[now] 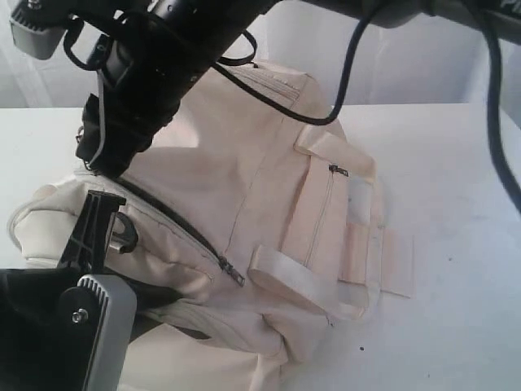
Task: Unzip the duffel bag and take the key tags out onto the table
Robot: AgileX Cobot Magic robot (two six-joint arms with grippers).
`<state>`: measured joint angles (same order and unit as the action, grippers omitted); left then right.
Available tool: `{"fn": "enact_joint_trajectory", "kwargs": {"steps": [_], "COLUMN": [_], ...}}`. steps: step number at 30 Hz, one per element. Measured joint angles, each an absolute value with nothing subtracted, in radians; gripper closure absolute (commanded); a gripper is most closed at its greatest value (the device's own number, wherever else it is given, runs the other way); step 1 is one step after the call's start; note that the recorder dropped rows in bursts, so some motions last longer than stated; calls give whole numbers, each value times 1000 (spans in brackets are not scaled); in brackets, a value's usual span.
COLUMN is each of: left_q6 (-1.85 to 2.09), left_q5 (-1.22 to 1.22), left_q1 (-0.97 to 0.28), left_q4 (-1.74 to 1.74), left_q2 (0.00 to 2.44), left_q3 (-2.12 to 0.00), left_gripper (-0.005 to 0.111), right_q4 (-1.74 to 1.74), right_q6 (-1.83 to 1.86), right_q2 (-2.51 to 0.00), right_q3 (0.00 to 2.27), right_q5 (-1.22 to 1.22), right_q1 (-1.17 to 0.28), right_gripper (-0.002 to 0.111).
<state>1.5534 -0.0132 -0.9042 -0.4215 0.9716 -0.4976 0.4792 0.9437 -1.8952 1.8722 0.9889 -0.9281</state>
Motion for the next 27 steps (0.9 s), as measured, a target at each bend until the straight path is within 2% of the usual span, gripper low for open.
{"fn": "enact_joint_trajectory", "kwargs": {"steps": [14,27], "left_q6": [1553,1553], "left_q5": [-9,-18], "left_q1": [-924,-934], "left_q4": [-421,-420], "left_q2": [972,972], "left_q3": [-498,-498], "left_gripper": [107,107], "right_q4": [484,323], "right_q6": [900,759], "right_q2": [-2013,-2025], "right_q3": [1996,2009], "right_q5": [923,825], "right_q1": [-946,-946], "right_gripper": [108,108]}}
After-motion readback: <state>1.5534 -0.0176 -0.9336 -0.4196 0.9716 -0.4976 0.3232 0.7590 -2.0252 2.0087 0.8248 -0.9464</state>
